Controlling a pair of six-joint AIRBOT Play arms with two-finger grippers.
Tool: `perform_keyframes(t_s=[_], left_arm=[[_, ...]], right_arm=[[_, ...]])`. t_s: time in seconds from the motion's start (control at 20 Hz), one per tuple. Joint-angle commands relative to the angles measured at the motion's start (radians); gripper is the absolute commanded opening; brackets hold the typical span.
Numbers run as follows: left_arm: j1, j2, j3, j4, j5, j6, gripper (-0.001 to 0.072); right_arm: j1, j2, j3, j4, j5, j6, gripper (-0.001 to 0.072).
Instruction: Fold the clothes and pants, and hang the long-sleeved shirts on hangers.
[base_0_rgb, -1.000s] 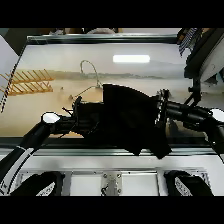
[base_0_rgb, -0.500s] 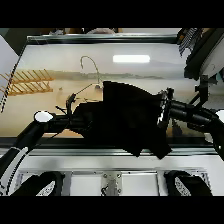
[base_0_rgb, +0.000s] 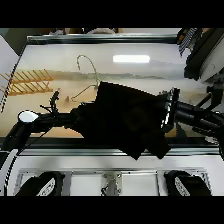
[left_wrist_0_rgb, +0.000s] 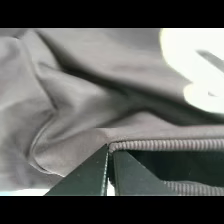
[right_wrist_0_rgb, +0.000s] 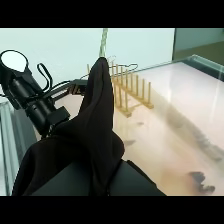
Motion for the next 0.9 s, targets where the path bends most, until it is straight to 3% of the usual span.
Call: perform_keyframes(t_s=[0.0, 0.85], left_arm=[[0.038, 0.003, 0.000, 0.036, 0.004, 0.000, 0.0017], [0.042, 0.003, 0.001, 0.090, 0.088, -0.025, 0.0017]], right_arm=[[-0.001, 0.029, 0.001, 0.005, -0.003, 0.060, 0.0019], [-0.001, 0.097, 0.001, -0.023, 0.071, 0.206, 0.0019]])
